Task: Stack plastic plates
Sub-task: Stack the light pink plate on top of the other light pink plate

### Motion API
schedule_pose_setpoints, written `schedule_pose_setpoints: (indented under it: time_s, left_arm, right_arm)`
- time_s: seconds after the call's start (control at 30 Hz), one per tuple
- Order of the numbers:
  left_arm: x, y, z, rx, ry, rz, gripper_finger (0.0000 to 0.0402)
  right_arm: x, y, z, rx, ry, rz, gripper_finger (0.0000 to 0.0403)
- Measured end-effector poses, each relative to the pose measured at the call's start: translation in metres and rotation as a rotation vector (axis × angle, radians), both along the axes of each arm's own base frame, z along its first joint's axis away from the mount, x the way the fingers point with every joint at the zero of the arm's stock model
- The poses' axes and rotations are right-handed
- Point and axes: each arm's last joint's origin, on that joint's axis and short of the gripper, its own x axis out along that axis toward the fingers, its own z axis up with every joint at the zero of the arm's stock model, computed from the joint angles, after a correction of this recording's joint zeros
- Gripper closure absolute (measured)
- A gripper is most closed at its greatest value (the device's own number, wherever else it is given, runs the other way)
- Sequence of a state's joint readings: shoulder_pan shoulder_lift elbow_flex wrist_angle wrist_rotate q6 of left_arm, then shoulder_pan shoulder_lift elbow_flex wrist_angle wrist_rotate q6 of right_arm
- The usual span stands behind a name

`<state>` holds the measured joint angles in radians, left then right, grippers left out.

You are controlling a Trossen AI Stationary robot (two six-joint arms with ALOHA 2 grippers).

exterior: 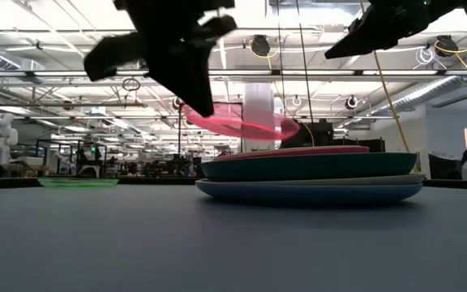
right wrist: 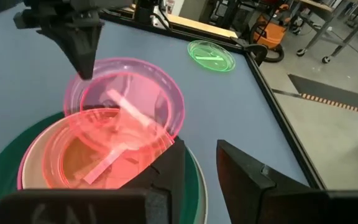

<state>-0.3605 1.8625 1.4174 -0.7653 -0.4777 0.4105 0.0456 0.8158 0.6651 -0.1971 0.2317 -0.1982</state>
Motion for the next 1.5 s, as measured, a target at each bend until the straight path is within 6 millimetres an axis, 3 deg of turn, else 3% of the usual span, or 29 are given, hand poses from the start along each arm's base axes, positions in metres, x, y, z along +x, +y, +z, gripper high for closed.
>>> schedule_pose_setpoints:
  time_s: [0.23, 0.5, 0.93, 1.5]
  left_arm:
    - [0.014, 0.016, -0.011, -0.057, 0.055, -0.119, 0.0396]
    - [0.020, 0.019, -0.010, -0.042, 0.032, -0.183, 0.0393]
    - [0.020, 0.019, -0.010, -0.034, 0.033, -0.190, 0.0310]
    - [0.026, 0.033, -0.006, -0.022, 0.023, -0.178, 0.0307]
  right_arm:
    - [0.000, 0.000, 0.000, 0.000, 0.003, 0.000, 0.0314]
    - [0.000, 0.000, -0.001, -0.001, 0.006, 0.000, 0.0314]
    - [0.000, 0.000, -0.001, -0.004, 0.007, 0.002, 0.0314]
    - [0.000, 0.000, -0.001, -0.004, 0.007, 0.001, 0.0314]
